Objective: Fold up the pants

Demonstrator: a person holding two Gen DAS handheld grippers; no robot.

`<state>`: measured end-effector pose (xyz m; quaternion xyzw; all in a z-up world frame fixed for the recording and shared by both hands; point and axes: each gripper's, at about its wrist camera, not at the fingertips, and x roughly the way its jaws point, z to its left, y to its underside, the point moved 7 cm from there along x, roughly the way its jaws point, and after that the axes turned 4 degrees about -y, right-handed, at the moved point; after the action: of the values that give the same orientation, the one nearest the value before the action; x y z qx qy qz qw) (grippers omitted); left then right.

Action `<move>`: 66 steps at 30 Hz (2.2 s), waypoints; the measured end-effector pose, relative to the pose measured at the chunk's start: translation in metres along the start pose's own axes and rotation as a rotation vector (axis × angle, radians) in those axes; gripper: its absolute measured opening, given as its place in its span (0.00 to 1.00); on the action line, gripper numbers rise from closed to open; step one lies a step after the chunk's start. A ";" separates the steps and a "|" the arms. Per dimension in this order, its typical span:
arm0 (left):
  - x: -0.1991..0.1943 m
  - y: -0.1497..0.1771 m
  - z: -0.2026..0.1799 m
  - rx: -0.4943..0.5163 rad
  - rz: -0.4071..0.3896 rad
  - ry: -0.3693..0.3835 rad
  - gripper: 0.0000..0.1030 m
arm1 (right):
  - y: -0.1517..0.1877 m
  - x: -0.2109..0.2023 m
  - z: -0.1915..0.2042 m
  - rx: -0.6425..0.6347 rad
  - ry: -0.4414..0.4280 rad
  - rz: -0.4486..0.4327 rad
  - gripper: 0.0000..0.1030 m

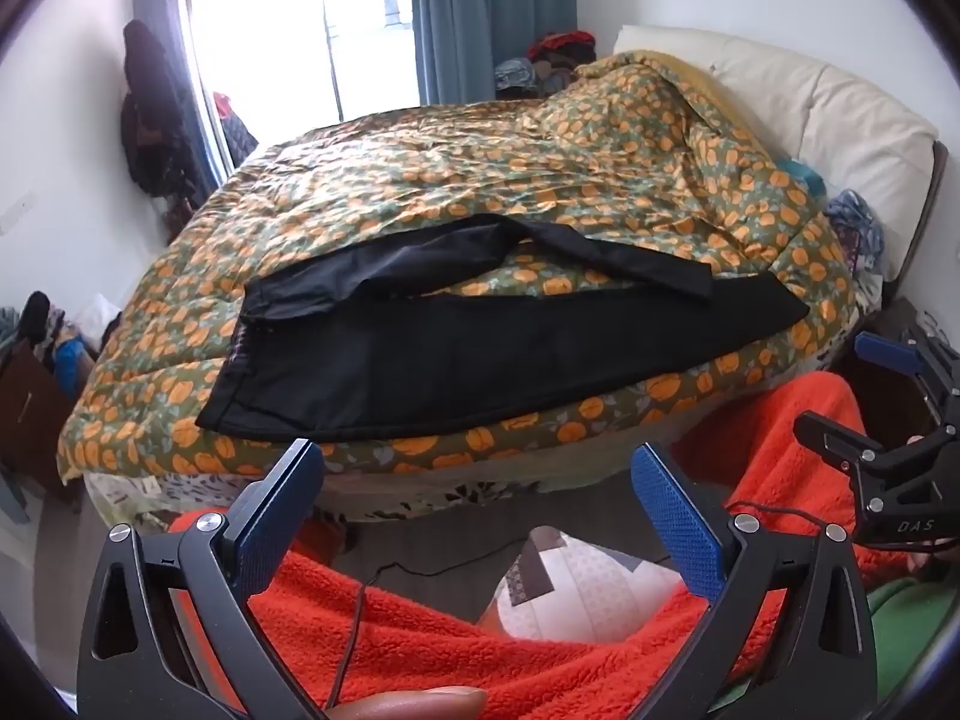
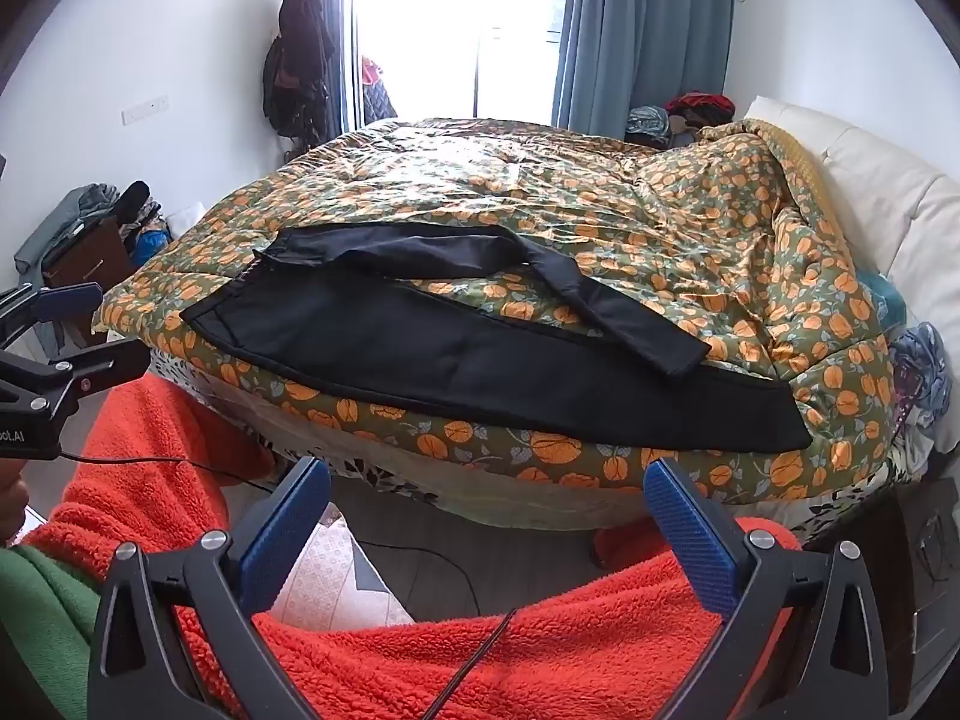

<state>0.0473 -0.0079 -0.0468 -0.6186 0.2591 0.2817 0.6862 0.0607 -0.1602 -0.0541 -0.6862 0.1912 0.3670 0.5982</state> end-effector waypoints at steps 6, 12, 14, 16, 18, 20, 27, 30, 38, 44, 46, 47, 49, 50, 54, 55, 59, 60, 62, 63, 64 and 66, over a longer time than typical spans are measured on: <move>0.001 0.001 -0.001 0.004 0.002 0.002 0.99 | 0.001 0.002 0.000 0.000 0.000 0.002 1.00; 0.002 0.002 -0.002 0.002 0.003 0.001 0.99 | 0.002 0.002 -0.001 -0.001 0.000 0.003 1.00; 0.002 0.002 -0.002 0.003 0.002 0.001 0.99 | 0.002 0.003 -0.001 -0.001 0.000 0.003 1.00; 0.002 0.002 -0.002 0.003 0.003 0.001 0.99 | 0.002 0.003 -0.001 -0.001 0.000 0.004 1.00; 0.002 0.002 -0.002 0.002 0.003 0.002 0.99 | 0.002 0.003 -0.001 -0.002 0.000 0.005 1.00; 0.002 0.003 -0.003 0.002 0.005 0.002 0.99 | 0.002 0.003 -0.001 -0.002 0.000 0.005 1.00; 0.003 0.004 -0.004 0.002 0.006 0.003 0.99 | 0.002 0.004 -0.002 -0.002 0.001 0.006 1.00; 0.003 0.003 -0.004 0.002 0.008 0.004 0.99 | 0.002 0.004 -0.002 -0.002 0.001 0.006 1.00; 0.003 0.004 -0.004 0.001 0.008 0.003 0.99 | 0.002 0.005 -0.002 -0.003 0.002 0.008 1.00; 0.004 0.004 -0.004 0.002 0.009 0.004 0.99 | 0.003 0.005 -0.002 -0.003 0.003 0.008 1.00; 0.004 0.004 -0.004 0.001 0.010 0.004 0.99 | 0.003 0.006 -0.002 -0.003 0.002 0.009 1.00; 0.004 0.004 -0.004 0.001 0.010 0.003 0.99 | 0.003 0.006 -0.002 -0.003 0.002 0.009 1.00; 0.004 0.004 -0.004 0.001 0.011 0.004 0.99 | 0.003 0.006 -0.002 -0.004 0.003 0.009 1.00; 0.004 0.005 -0.005 0.001 0.012 0.004 0.99 | 0.003 0.006 -0.002 -0.004 0.003 0.009 1.00; 0.005 0.008 -0.008 0.001 0.014 0.003 0.99 | 0.003 0.007 -0.002 -0.004 0.003 0.011 1.00; 0.005 0.008 -0.008 0.002 0.013 0.004 0.99 | 0.003 0.007 -0.002 -0.003 0.003 0.011 1.00; 0.006 0.008 -0.007 0.002 0.015 0.004 0.99 | 0.004 0.007 -0.002 -0.003 0.003 0.011 1.00; 0.006 0.007 -0.007 0.001 0.015 0.005 0.99 | 0.004 0.008 -0.002 -0.004 0.003 0.011 1.00; 0.006 0.007 -0.008 0.001 0.015 0.004 0.99 | 0.004 0.008 -0.002 -0.004 0.003 0.012 1.00; 0.006 0.007 -0.007 0.001 0.015 0.004 0.99 | 0.004 0.008 -0.002 -0.004 0.003 0.013 1.00; 0.006 0.007 -0.007 0.001 0.015 0.004 0.99 | 0.004 0.008 -0.002 -0.003 0.003 0.013 1.00; 0.006 0.007 -0.007 0.001 0.016 0.004 0.99 | 0.004 0.008 -0.003 -0.003 0.003 0.013 1.00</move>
<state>0.0464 -0.0142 -0.0565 -0.6168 0.2655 0.2858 0.6837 0.0641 -0.1620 -0.0627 -0.6865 0.1960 0.3702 0.5943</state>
